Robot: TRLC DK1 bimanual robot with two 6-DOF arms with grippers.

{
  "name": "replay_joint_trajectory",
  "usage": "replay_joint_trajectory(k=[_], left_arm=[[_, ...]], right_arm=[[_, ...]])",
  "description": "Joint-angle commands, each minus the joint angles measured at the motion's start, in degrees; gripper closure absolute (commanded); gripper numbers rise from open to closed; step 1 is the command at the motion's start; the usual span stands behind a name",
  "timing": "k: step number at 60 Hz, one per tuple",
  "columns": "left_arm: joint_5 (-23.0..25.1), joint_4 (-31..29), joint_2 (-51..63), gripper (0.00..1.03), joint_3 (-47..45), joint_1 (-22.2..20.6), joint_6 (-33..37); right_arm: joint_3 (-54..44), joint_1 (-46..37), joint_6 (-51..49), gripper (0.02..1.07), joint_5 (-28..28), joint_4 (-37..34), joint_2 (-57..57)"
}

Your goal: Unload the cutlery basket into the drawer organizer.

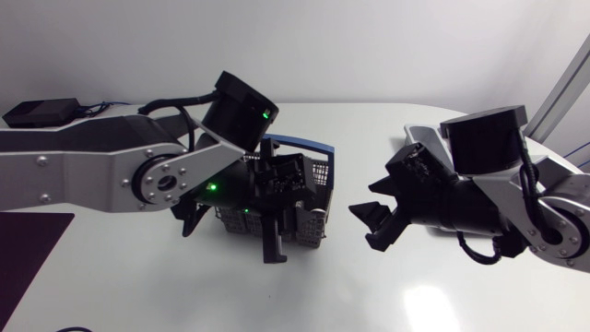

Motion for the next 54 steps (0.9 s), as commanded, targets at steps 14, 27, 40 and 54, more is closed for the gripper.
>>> replay_joint_trajectory(k=[14, 27, 40, 54], left_arm=[[-4.92, -5.25, 4.77, 0.6, 5.3, -2.75, 6.71], [-6.42, -5.69, 6.88, 0.6, 7.67, -3.02, 6.97], [-7.03, -5.6, 9.25, 0.61, 8.9, -2.93, 7.24], [-7.12, -4.98, 10.57, 0.71, 9.61, -3.02, 7.15]], right_arm=[[-2.15, -0.29, -1.22, 0.33, -0.21, -1.29, -1.94], [-2.76, -0.29, -1.39, 0.33, -0.21, -1.38, -2.64], [-3.29, -0.64, -1.83, 0.33, -0.21, -1.38, -3.08], [-3.91, -0.81, -1.83, 0.33, -0.21, -1.38, -3.79]])
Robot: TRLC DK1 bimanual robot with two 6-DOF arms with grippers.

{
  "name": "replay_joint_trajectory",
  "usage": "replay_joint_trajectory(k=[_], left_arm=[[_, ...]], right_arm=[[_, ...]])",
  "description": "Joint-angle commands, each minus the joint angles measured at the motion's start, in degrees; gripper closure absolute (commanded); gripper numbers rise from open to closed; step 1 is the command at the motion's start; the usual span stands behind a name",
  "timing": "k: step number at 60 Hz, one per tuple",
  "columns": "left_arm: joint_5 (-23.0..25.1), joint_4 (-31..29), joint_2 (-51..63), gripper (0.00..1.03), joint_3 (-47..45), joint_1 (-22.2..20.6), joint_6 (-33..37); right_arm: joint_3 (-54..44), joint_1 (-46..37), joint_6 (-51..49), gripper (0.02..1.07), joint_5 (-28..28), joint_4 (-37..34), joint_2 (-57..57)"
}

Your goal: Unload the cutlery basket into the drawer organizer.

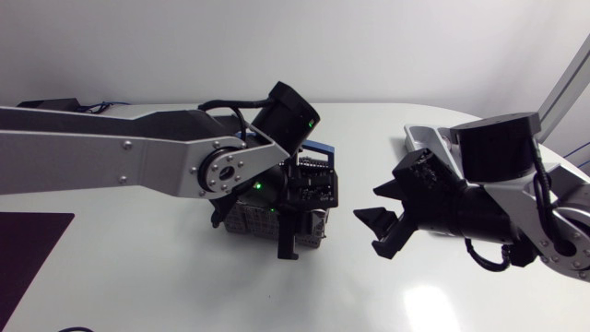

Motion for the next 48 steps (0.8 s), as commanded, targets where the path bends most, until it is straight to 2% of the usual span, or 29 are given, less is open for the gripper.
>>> replay_joint_trajectory(k=[1, 11, 21, 48], left_arm=[[-0.47, 0.13, 1.33, 0.72, 1.63, -0.46, 1.23], [-0.39, 0.48, 2.29, 0.82, 0.75, -0.02, 1.31], [-0.3, 0.57, 2.38, 1.0, 0.22, 0.07, 1.14], [-0.3, 2.59, -3.42, 1.0, -3.64, 1.65, -0.62]], right_arm=[[-2.11, -0.44, -0.74, 0.33, -0.21, -0.53, -0.81], [-2.29, -0.71, -0.92, 0.33, -0.3, -0.53, -1.25], [-2.29, -0.71, -0.92, 0.33, -0.3, -0.62, -1.34], [-2.29, -0.09, -0.65, 0.33, -0.04, -1.5, -1.96]])
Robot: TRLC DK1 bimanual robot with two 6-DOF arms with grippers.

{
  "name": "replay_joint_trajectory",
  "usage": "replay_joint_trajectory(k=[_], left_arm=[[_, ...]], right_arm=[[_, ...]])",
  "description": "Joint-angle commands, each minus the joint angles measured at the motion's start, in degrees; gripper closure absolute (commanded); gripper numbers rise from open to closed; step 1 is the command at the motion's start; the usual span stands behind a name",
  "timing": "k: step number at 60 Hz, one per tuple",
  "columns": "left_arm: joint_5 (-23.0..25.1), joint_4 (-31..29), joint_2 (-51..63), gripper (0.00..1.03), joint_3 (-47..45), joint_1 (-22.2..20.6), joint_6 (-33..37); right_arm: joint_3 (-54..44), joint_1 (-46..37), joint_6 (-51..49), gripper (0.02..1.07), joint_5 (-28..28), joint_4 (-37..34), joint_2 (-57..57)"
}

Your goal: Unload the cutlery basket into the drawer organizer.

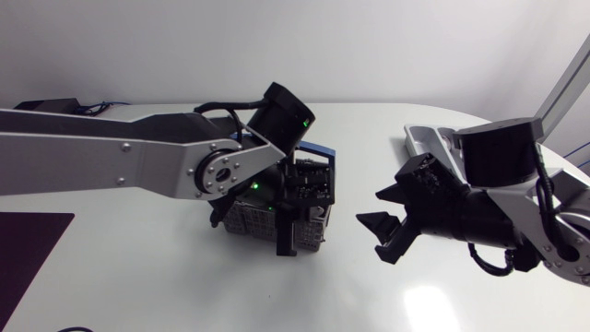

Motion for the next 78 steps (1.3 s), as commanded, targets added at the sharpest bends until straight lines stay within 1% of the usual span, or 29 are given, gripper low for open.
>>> replay_joint_trajectory(k=[1, 4, 9, 15, 23, 33, 39, 44, 51, 61, 66, 78], left_arm=[[0.33, 0.58, -3.29, 1.0, -2.55, 0.86, -0.66], [0.33, 1.37, -4.7, 1.0, -3.43, 1.04, -1.1], [0.33, 5.24, -8.12, 1.0, -6.07, 1.39, -2.6], [0.16, 9.28, -11.9, 1.0, -8.27, 1.92, -6.29], [-0.1, 10.25, -14.72, 1.0, -7.56, 2.71, -13.76], [-0.9, 10.87, -16.21, 1.0, -5.89, 2.36, -23.69], [-1.07, 10.87, -15.6, 1.0, -4.57, 2.36, -30.99], [-1.25, 10.87, -14.45, 1.0, -3.52, 2.53, -35.64], [-1.25, 10.87, -13.31, 1.0, -2.46, 2.53, -40.39], [-1.51, 9.64, -11.9, 1.0, -0.71, 2.01, -45.14], [-2.04, 9.55, -11.82, 1.0, -0.09, 1.65, -46.81], [-2.04, 9.55, -11.9, 1.0, 0.52, 1.21, -49.62]], right_arm=[[-1.28, 0.24, -0.17, 0.33, 0.2, -0.64, -1.04], [-1.2, 0.33, -0.17, 0.33, 0.2, -0.73, -1.21], [-1.11, 0.5, 0.09, 0.33, 0.29, -0.82, -1.39], [-1.11, 0.85, 0.36, 0.33, 0.47, -0.91, -2.09], [-0.85, 1.2, 0.71, 0.33, 0.73, -1.26, -3.06], [-0.32, 1.91, 1.06, 0.33, 1.26, -1.08, -4.29], [-0.93, 6.48, 0.62, 0.33, 6.97, 1.2, -5.26], [-0.49, 8.06, 0.62, 0.33, 7.59, 2.43, -4.91], [0.56, 9.38, 0.62, 0.33, 8.55, 4.1, -3.94], [1.0, 13.33, -0.35, 0.33, 13.04, 7.79, -2.53], [0.65, 16.15, -1.58, 0.33, 16.29, 10.78, -1.39], [-0.14, 18.87, -3.78, 0.34, 20.86, 17.9, 1.69]])
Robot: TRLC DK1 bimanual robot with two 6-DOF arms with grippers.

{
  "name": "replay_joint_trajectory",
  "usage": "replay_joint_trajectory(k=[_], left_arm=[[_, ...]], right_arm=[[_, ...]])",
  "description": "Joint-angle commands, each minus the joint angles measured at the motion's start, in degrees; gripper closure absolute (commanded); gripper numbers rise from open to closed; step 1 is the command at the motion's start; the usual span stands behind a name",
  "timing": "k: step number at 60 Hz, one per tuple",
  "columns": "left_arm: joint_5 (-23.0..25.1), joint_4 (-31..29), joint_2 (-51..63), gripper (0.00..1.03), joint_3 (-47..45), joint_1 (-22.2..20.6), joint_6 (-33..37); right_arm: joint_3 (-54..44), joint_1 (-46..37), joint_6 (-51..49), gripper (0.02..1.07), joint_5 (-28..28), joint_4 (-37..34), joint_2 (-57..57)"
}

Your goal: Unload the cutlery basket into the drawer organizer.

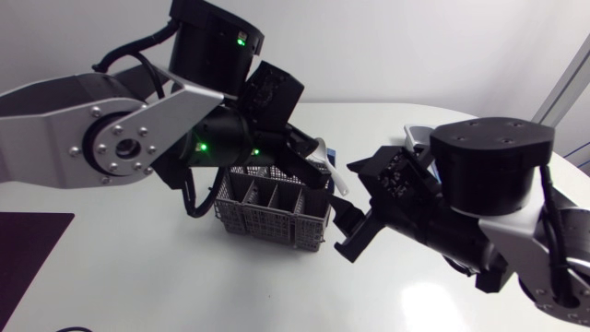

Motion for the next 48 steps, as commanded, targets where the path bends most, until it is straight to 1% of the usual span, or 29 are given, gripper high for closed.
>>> replay_joint_trajectory(k=[1, 8, 13, 20, 24, 36, 48], left_arm=[[-0.2, -0.46, 0.84, 1.0, 2.12, -0.53, -2.63], [-0.11, -0.73, 0.75, 1.0, 2.56, -0.62, -3.15], [-0.03, -1.25, 0.75, 1.0, 3.17, -0.71, -3.24], [0.15, -1.61, 0.84, 1.0, 3.35, -0.71, -3.42], [0.5, -1.61, 0.84, 1.0, 3.35, -0.71, -3.68], [0.85, -1.87, 1.1, 1.0, 3.09, -0.62, -3.86], [0.94, -1.87, 1.37, 1.0, 2.82, -0.53, -3.86]], right_arm=[[-0.19, 0.64, -1.66, 0.34, 1.62, 2.34, 1.97], [0.08, 0.55, -2.36, 0.49, 2.68, 4.72, 3.2], [0.52, 0.47, -2.89, 0.56, 3.12, 5.86, 3.99], [1.22, 0.29, -2.89, 0.57, 3.29, 6.91, 5.84], [1.57, 0.2, -2.97, 0.63, 3.29, 7.7, 6.63], [3.07, -0.06, -2.97, 0.63, 3.47, 8.32, 8.12], [3.77, -0.15, -2.89, 0.78, 3.47, 8.32, 8.3]])
